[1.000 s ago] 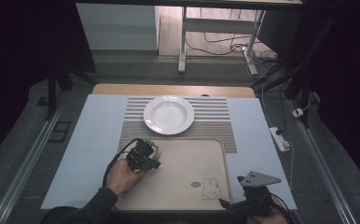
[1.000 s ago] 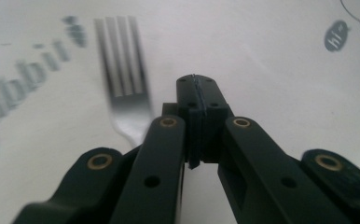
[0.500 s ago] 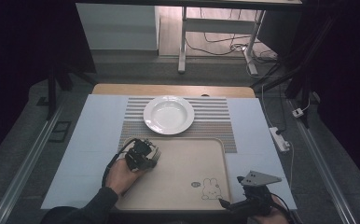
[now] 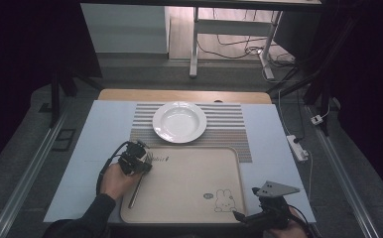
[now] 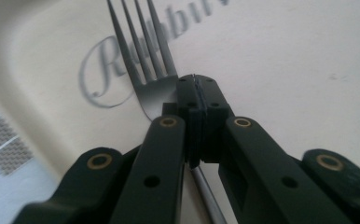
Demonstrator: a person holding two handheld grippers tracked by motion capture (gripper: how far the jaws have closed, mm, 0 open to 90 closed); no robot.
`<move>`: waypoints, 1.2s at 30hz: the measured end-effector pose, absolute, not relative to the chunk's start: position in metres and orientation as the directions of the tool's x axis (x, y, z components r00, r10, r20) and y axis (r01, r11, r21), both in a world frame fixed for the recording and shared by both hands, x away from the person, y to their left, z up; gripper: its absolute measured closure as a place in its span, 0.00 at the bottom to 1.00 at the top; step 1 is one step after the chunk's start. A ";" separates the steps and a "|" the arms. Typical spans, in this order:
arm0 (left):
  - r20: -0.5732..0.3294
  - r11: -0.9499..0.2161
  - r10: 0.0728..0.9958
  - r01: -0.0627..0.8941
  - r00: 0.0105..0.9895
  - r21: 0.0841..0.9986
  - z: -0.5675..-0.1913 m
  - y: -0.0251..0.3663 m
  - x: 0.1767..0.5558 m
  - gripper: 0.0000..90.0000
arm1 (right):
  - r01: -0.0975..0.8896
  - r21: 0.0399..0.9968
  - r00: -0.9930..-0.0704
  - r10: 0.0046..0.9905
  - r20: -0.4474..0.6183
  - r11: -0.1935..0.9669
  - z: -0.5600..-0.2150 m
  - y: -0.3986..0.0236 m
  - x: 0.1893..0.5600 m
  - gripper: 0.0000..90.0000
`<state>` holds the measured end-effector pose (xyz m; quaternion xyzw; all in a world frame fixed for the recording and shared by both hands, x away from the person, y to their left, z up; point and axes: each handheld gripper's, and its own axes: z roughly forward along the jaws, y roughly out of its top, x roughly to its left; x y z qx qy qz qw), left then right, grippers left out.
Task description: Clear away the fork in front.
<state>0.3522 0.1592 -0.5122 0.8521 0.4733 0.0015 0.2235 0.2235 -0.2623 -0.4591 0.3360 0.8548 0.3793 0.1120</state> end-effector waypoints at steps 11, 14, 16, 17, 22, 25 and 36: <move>-0.202 -0.453 0.793 0.778 0.575 0.436 -0.503 0.161 0.348 0.78 | 0.487 0.726 -0.751 0.657 0.066 0.485 -0.459 -0.263 0.224 0.01; -0.202 -0.458 0.775 0.753 0.599 0.473 -0.495 0.163 0.341 0.62 | 0.487 0.728 -0.749 0.659 0.064 0.483 -0.459 -0.263 0.223 0.01; -0.212 -0.450 0.764 0.738 0.610 0.503 -0.489 0.166 0.335 0.52 | 0.487 0.731 -0.748 0.660 0.066 0.478 -0.459 -0.263 0.223 0.01; -0.220 -0.445 0.755 0.729 0.618 0.520 -0.486 0.169 0.331 0.47 | 0.487 0.731 -0.748 0.660 0.066 0.478 -0.459 -0.263 0.223 0.01; -0.241 -0.403 0.726 0.682 0.644 0.610 -0.469 0.183 0.310 0.26 | 0.487 0.728 -0.748 0.661 0.062 0.482 -0.459 -0.263 0.223 0.01; -0.243 -0.384 0.716 0.660 0.654 0.645 -0.463 0.192 0.298 0.19 | 0.491 0.728 -0.746 0.663 0.066 0.479 -0.459 -0.263 0.224 0.01; -0.305 -0.288 0.696 0.642 0.650 0.711 -0.462 0.231 0.245 0.04 | 0.495 0.726 -0.741 0.669 0.064 0.478 -0.459 -0.262 0.224 0.01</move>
